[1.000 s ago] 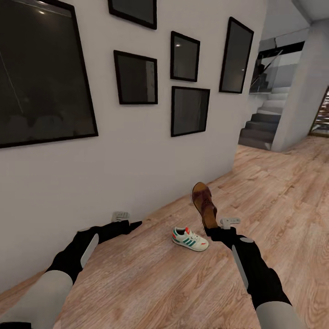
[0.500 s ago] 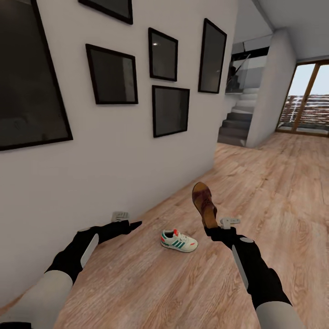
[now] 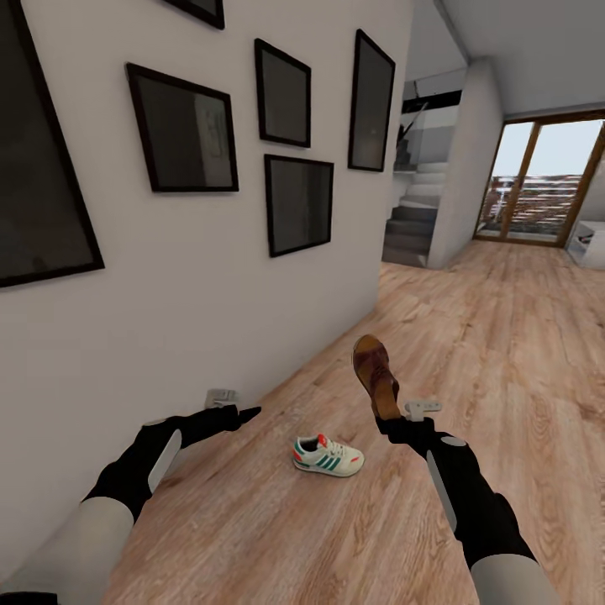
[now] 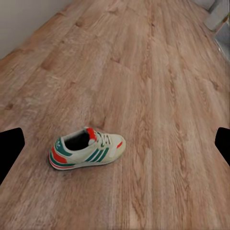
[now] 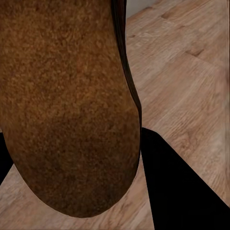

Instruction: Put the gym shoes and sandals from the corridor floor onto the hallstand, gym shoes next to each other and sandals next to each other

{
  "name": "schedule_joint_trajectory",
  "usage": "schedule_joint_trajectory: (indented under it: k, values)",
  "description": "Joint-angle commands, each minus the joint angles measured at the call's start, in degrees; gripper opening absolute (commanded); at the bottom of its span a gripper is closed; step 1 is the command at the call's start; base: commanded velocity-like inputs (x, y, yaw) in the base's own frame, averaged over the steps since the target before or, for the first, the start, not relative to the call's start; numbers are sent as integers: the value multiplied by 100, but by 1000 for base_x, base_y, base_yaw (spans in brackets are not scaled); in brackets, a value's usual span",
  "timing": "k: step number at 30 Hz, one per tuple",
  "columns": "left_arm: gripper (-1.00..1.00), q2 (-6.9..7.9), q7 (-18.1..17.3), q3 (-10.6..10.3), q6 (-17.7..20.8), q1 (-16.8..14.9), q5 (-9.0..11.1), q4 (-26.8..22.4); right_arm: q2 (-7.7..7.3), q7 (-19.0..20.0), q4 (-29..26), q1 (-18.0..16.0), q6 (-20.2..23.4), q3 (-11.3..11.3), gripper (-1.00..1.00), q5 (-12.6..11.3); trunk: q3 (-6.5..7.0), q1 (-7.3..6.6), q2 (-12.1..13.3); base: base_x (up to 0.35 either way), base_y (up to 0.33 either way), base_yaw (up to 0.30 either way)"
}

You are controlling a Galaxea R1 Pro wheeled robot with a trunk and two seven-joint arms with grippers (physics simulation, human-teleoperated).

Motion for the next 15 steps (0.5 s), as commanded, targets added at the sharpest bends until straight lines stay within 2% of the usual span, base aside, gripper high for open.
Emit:
schedule_joint_trajectory:
  k: [1, 10, 15]
  values:
    - [100, 8, 8, -18, 49, 0, 61, -7, 9, 41, -8, -5, 31, -21, -100, 42, -6, 0, -2, 151, 222, -297]
    - [100, 8, 8, -18, 49, 0, 62, -6, 9, 41, -1, -6, 31, -21, -100, 42, -6, 0, -2, 137, 208, -299]
    - [100, 8, 8, -18, 49, 0, 62, -7, 9, 41, 1, -5, 31, -21, -100, 42, -6, 0, -2, 76, 77, -300]
